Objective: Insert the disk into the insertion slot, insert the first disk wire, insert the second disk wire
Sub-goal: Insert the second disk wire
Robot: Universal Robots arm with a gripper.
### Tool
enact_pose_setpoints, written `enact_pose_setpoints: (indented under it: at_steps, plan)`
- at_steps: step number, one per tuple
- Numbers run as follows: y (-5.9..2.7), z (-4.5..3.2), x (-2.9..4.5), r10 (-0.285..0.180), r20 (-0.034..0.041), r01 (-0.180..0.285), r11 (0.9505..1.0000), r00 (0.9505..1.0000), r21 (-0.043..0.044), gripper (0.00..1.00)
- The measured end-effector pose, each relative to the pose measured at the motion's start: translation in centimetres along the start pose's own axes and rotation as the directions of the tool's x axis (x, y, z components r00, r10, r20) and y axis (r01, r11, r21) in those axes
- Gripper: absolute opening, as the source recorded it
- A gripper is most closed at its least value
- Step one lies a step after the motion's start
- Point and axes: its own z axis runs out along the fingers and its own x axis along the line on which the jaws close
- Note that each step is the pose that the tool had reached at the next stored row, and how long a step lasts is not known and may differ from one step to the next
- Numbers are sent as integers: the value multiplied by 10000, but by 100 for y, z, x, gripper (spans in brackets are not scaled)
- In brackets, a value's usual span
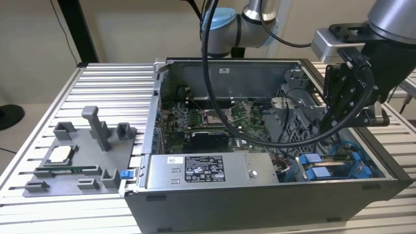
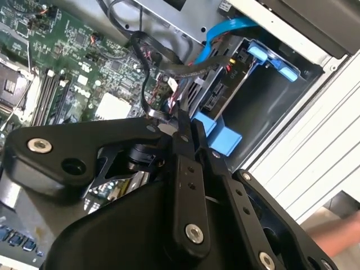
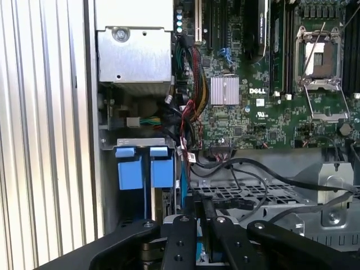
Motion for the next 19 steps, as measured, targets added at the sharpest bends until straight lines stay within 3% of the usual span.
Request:
enact_pose_setpoints:
  at_steps: [19]
  plan:
    - [3,303,27,-34,-37,35,9996,10000,269,0]
